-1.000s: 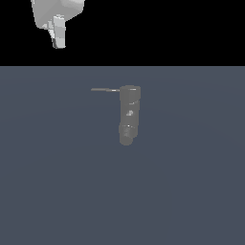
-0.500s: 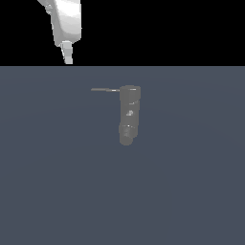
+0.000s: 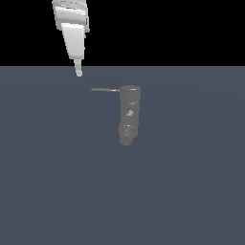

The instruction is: Turn on the faucet by rotating a designated handle.

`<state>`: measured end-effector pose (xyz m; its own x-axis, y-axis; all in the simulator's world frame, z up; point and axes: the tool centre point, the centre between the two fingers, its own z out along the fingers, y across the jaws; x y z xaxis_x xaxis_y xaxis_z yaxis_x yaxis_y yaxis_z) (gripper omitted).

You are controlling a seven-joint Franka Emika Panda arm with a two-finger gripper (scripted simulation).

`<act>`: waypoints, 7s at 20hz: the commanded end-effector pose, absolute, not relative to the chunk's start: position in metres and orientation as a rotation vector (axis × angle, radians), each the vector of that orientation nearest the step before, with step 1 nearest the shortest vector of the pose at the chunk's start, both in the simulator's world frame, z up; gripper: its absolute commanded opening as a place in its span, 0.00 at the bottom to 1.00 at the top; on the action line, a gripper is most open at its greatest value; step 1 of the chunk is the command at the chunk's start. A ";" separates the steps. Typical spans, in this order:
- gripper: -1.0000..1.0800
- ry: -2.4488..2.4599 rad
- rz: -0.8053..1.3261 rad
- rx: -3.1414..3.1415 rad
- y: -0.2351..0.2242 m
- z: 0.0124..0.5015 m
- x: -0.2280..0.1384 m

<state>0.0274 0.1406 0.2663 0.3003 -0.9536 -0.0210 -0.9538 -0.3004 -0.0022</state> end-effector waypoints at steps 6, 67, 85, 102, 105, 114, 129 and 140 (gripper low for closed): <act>0.00 2.084 0.010 -2.343 0.125 0.236 0.076; 0.00 2.350 0.000 -2.085 0.099 0.201 0.037; 0.00 2.355 -0.003 -2.078 0.071 0.201 0.000; 0.00 2.351 -0.001 -2.083 0.037 0.201 -0.047; 0.00 2.351 0.000 -2.084 0.033 0.201 -0.052; 0.00 2.346 -0.001 -2.087 -0.008 0.201 -0.054; 0.00 2.320 0.001 -2.114 -0.059 0.201 -0.050; 0.00 2.334 0.000 -2.101 -0.101 0.201 -0.023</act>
<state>-0.0283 -0.0899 0.2013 -0.0949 -0.9955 -0.0022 -0.9955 0.0949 0.0041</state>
